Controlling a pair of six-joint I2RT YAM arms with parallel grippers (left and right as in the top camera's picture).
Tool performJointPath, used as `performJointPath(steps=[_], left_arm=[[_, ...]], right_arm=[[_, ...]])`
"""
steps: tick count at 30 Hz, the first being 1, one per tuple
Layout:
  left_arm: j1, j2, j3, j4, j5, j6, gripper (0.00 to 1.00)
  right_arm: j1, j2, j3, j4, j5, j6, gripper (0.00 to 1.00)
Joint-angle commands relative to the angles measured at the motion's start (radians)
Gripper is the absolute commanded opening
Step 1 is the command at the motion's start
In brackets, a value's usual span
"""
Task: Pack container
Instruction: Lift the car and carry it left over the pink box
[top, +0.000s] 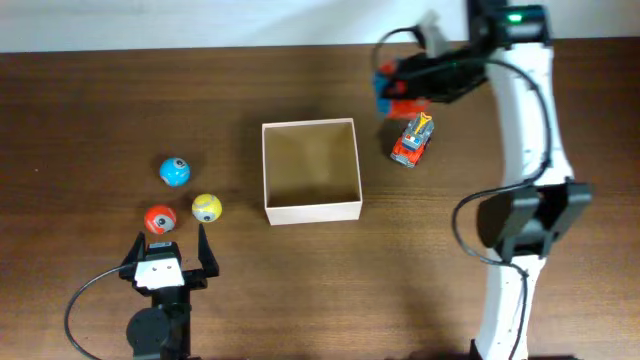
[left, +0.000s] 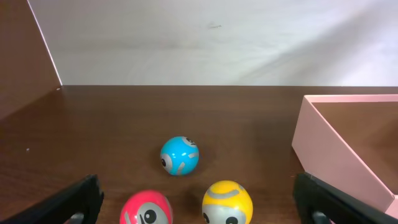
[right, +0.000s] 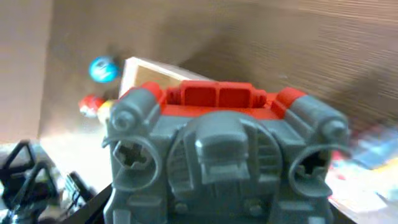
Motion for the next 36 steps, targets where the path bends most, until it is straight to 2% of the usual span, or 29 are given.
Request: performJointPath(steps=[1, 13, 23, 33, 36], left_arm=[[0.006, -0.008, -0.005, -0.001, 0.011, 0.016, 0.99], [0.006, -0.008, -0.005, -0.001, 0.011, 0.016, 0.99], [0.006, -0.008, -0.005, -0.001, 0.011, 0.016, 0.99], [0.006, -0.008, -0.005, -0.001, 0.011, 0.016, 0.99], [0.006, -0.008, -0.005, -0.001, 0.011, 0.016, 0.99]], right_arm=[[0.114, -0.012, 0.022, 0.024, -0.066, -0.029, 0.57], [0.375, -0.009, 0.014, 0.187, 0.297, 0.165, 0.58], [0.477, 0.071, 0.013, 0.223, 0.579, 0.403, 0.58], [0.583, 0.141, 0.013, 0.215, 0.774, 0.629, 0.58], [0.597, 0.141, 0.013, 0.211, 0.802, 0.657, 0.58]])
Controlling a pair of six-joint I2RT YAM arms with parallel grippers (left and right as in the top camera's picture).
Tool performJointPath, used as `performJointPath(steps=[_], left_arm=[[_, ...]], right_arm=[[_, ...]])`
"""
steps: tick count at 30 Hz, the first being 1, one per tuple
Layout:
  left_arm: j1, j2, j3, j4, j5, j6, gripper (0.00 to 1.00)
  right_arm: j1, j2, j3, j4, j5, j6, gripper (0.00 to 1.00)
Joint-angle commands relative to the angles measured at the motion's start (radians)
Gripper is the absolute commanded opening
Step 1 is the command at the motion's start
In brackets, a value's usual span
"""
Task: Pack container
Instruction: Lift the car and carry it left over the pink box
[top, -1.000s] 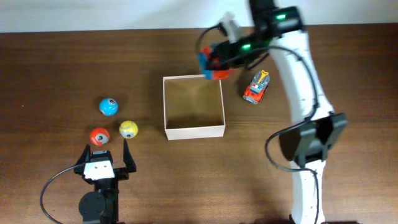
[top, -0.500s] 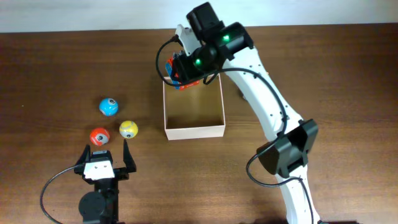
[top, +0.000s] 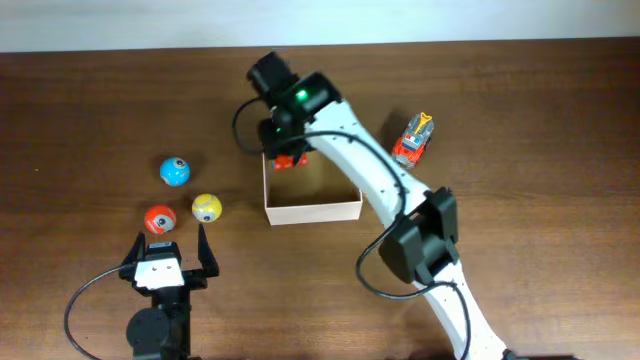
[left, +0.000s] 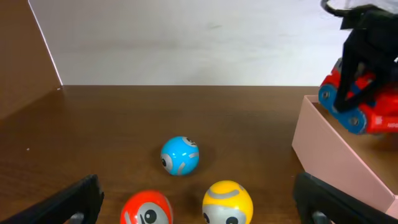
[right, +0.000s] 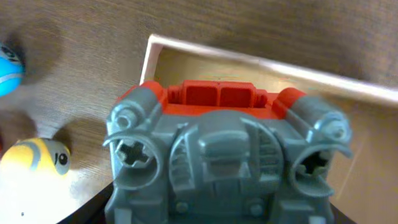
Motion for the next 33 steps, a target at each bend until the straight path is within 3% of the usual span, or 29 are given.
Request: performJointPath(steps=[1, 8, 33], left_arm=[[0.005, -0.008, -0.005, -0.001, 0.011, 0.016, 0.99], [0.005, -0.008, -0.005, -0.001, 0.011, 0.016, 0.99], [0.005, -0.008, -0.005, -0.001, 0.011, 0.016, 0.99]], right_arm=[[0.02, -0.011, 0.013, 0.001, 0.094, 0.092, 0.58], [0.021, 0.001, 0.013, -0.011, 0.134, 0.159, 0.58], [0.021, 0.068, 0.005, 0.023, 0.128, 0.167, 0.58]])
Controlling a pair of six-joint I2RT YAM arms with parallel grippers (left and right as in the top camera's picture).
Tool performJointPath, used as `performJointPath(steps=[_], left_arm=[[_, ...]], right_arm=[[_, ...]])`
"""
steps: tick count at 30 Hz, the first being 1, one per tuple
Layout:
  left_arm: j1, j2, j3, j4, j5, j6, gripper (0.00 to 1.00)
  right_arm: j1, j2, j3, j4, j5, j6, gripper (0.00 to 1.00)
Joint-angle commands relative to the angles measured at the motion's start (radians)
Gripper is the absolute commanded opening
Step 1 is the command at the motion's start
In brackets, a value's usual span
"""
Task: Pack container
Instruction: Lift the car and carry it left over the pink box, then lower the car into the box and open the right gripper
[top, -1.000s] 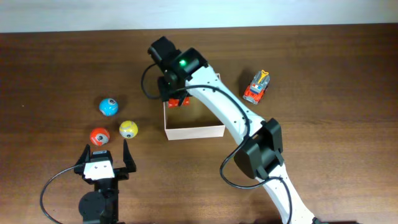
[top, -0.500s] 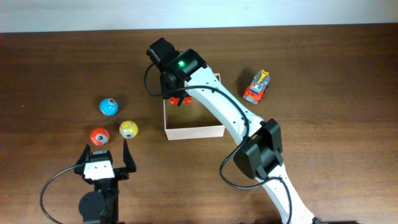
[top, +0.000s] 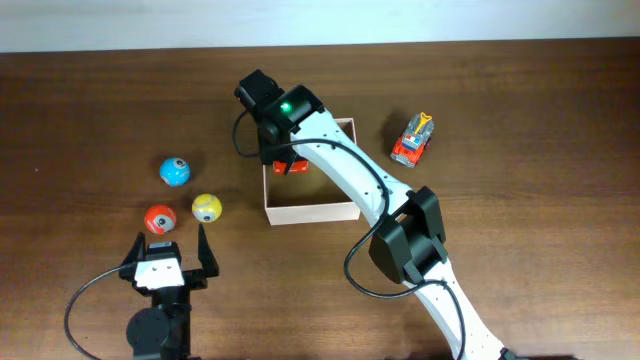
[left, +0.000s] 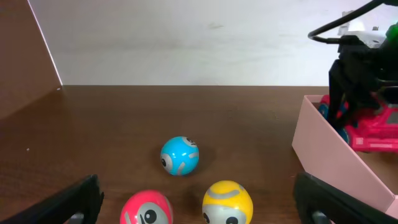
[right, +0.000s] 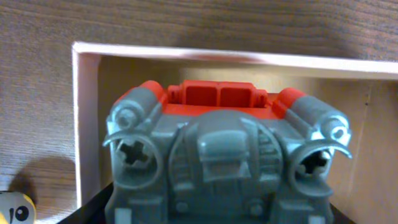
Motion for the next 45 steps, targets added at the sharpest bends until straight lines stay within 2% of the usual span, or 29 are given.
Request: performJointPath(steps=[1, 11, 20, 22, 24, 27, 36, 45], left_arm=[[0.005, -0.008, -0.005, -0.001, 0.011, 0.016, 0.99], [0.005, -0.008, -0.005, -0.001, 0.011, 0.016, 0.99], [0.005, -0.008, -0.005, -0.001, 0.011, 0.016, 0.99], [0.005, -0.008, -0.005, -0.001, 0.011, 0.016, 0.99], [0.005, -0.008, -0.005, -0.001, 0.011, 0.016, 0.99], [0.005, -0.008, -0.005, -0.001, 0.011, 0.016, 0.99], [0.005, -0.008, -0.005, -0.001, 0.011, 0.016, 0.99], [0.005, -0.008, -0.005, -0.001, 0.011, 0.016, 0.99]], right_arm=[[-0.003, 0.002, 0.001, 0.011, 0.003, 0.013, 0.58], [-0.004, 0.002, -0.102, 0.086, -0.033, 0.013, 0.58], [-0.005, 0.002, -0.114, 0.108, -0.033, 0.013, 0.58], [-0.005, 0.002, -0.114, 0.111, -0.033, 0.012, 0.62], [-0.005, 0.002, -0.114, 0.114, -0.033, 0.011, 0.76], [-0.005, 0.002, -0.114, 0.115, -0.033, 0.002, 0.86], [-0.005, -0.001, -0.105, 0.115, -0.034, -0.008, 0.86], [-0.005, -0.025, 0.051, 0.027, -0.064, -0.075, 0.86]])
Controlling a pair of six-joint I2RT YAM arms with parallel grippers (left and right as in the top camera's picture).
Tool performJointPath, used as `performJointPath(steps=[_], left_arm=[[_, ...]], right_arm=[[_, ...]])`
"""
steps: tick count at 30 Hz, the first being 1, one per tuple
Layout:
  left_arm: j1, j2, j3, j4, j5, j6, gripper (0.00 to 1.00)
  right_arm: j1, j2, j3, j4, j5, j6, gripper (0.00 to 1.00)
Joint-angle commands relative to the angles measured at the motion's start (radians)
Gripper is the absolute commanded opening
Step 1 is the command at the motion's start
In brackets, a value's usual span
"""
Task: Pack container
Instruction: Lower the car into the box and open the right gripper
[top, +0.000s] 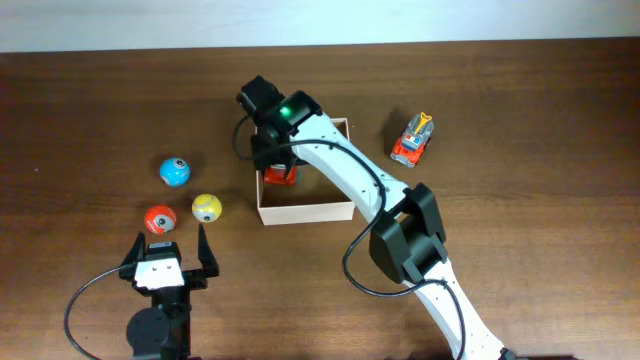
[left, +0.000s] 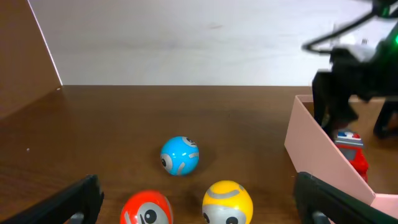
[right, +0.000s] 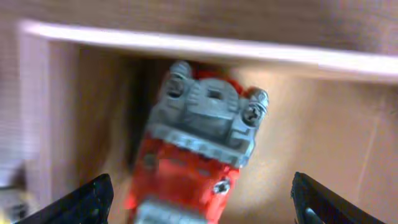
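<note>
A cream open box (top: 305, 212) stands mid-table. Inside it, against the left wall, lies a red and grey toy truck (top: 279, 173), seen tilted in the right wrist view (right: 193, 149) and over the box wall (left: 317, 155) from the left wrist. My right gripper (top: 272, 150) hangs over it, open (right: 202, 208), fingers well apart from the truck. A blue ball (top: 174, 171), a yellow ball (top: 206, 208) and a red ball (top: 160, 219) lie at the left. My left gripper (top: 168, 250) rests open behind them (left: 199, 205).
An orange toy fire truck (top: 412, 139) lies right of the box. The right arm stretches from the lower right across the box's right side. The table's left edge panel (left: 25, 56) rises at the left of the left wrist view.
My right gripper has opened and let go of the red truck, which now lies in the box's left part. The box sits slightly further left. The left arm and balls are unchanged.
My right gripper held the red truck up at the back right, near the fire truck. Then it held it over the box's far left corner, then lower inside the box. Now the truck lies loose in the box and the gripper is open.
</note>
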Motion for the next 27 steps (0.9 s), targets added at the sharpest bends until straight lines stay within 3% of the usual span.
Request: performJointPath(steps=[1, 4, 9, 12, 13, 14, 15, 27], left_arm=[[0.005, -0.008, -0.005, -0.001, 0.011, 0.016, 0.99], [0.005, -0.008, -0.005, -0.001, 0.011, 0.016, 0.99], [0.005, -0.008, -0.005, -0.001, 0.011, 0.016, 0.99], [0.005, -0.008, -0.005, -0.001, 0.011, 0.016, 0.99], [0.005, -0.008, -0.005, -0.001, 0.011, 0.016, 0.99], [0.005, -0.008, -0.005, -0.001, 0.011, 0.016, 0.99], [0.005, -0.008, -0.005, -0.001, 0.011, 0.016, 0.99], [0.005, -0.008, -0.005, -0.001, 0.011, 0.016, 0.99]], right_arm=[[-0.002, -0.027, 0.109, -0.036, -0.017, -0.042, 0.86], [-0.003, -0.029, 0.171, -0.085, -0.008, -0.062, 0.82], [-0.015, -0.029, 0.182, -0.138, 0.085, -0.058, 0.62], [-0.031, -0.023, 0.161, -0.151, 0.1, -0.058, 0.45], [-0.036, -0.021, 0.152, -0.151, 0.102, -0.057, 0.37], [-0.042, -0.017, 0.131, -0.15, 0.123, -0.031, 0.21], [-0.045, -0.017, 0.116, -0.145, 0.123, -0.031, 0.17], [-0.056, -0.017, -0.045, -0.029, 0.122, -0.024, 0.13]])
